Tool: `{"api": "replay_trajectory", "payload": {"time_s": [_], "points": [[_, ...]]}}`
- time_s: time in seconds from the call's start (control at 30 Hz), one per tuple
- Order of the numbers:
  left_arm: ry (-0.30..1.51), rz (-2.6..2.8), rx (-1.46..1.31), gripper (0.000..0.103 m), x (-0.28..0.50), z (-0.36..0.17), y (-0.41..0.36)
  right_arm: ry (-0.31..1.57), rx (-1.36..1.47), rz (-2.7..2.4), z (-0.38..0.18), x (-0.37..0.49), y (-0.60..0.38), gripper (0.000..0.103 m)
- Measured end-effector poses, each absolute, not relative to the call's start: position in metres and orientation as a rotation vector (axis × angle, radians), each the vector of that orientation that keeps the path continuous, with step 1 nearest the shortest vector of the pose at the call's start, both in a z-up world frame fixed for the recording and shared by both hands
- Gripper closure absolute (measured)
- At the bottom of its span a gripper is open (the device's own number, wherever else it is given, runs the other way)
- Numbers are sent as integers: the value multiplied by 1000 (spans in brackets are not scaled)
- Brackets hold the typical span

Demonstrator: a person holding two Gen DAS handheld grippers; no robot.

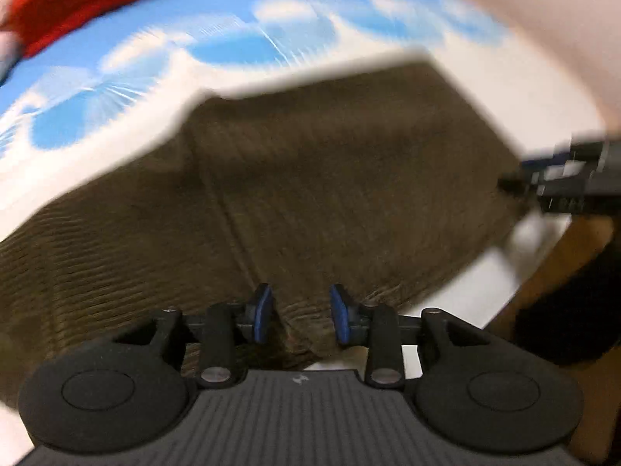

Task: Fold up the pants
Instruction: 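Grasp the grey waistband with the left gripper and lift it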

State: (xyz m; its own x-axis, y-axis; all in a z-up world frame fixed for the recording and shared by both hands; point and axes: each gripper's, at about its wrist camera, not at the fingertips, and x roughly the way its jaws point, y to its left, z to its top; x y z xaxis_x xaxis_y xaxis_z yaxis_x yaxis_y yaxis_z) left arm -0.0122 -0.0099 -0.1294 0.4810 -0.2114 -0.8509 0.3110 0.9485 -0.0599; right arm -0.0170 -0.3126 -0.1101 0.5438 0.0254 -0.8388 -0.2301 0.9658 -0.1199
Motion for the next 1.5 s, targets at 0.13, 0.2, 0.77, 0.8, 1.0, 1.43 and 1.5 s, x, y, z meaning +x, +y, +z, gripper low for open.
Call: {"api": "replay_trajectory", "payload": {"time_s": [0.13,0.2,0.77,0.8,1.0,1.43,1.5], "points": [[884,-222,-53,52,-40,-90,48,759,-169,239,-45,-22,-308,54],[847,-171,-85,49,-47,-79,75,651,-170,294,-19,-26,-308,54],[944,349,-547,26,-44,-107,228,610,26,262,-32,-19,-322,51],[975,387,-542,26,-43,-111,232,611,29,263,-31,-19,-324,51],[1081,517,-580,24,-38,-135,248,633,29,255,-35,-15,-329,51],[1129,511,-665,10,-22,-167,253,695,-5,297,-46,-8,-322,51],[1119,524,-655,10,-20,-166,251,723,-13,301,-50,-6,-321,51]]}}
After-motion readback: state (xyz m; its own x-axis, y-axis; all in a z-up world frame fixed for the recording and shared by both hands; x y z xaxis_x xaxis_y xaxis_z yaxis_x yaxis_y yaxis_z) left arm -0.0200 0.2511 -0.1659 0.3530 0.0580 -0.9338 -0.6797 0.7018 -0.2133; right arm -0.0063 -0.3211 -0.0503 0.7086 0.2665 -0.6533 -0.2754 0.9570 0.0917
